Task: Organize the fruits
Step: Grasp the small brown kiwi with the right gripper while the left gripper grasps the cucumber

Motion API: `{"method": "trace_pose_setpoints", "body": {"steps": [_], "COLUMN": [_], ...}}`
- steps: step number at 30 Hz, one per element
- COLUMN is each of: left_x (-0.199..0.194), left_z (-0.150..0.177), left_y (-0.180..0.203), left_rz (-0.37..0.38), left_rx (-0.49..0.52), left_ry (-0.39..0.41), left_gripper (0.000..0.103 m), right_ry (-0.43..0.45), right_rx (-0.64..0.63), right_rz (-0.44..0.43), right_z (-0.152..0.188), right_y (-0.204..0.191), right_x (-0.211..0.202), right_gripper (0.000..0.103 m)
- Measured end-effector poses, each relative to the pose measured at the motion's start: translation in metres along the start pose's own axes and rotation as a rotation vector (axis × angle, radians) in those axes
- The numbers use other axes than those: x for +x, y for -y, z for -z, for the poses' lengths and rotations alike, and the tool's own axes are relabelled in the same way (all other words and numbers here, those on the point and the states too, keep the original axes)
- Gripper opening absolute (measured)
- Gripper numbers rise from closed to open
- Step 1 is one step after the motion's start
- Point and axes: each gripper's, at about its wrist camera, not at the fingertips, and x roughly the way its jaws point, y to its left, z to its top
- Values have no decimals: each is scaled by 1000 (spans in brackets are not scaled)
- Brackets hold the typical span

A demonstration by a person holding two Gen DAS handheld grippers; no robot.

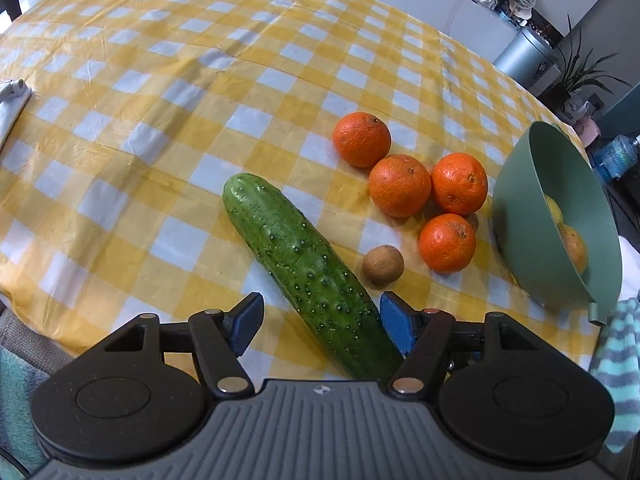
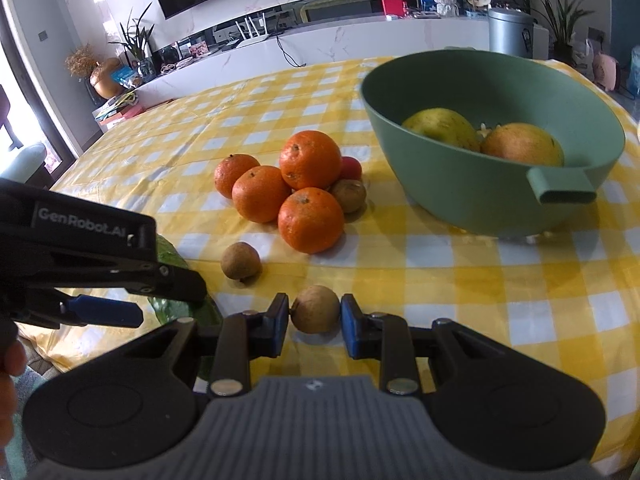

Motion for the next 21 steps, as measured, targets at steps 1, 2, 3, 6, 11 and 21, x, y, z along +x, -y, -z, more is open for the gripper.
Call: {"method": "trace_pose_setpoints", "body": {"steps": [1,2,3,6,11,21], "left_x": [2,4,5,11,11,5], "left_z": [0,0,-1,-1,3,10], "left_y": [1,3,4,8,12,0], "left_rz": [-2,-4,-6,-21,-27,58], "left_rx": [-3,-5,-9,-7,41,38], "left_ry": [2,2,2,1,43,71], "left_gripper": [78,78,78,77,72,60], "right_ry": [1,2,3,5,2,4], "right_rx": [1,0,0,-2,3,-8], "right_rz": [-2,-5,-6,-8,-11,-23], "right_z": [0,0,0,0,0,0], "right_y": [0,0,0,1,2,-1], "right_x": [0,-1,-1,-2,-1,0], "right_gripper": [25,25,25,25,25,25]}}
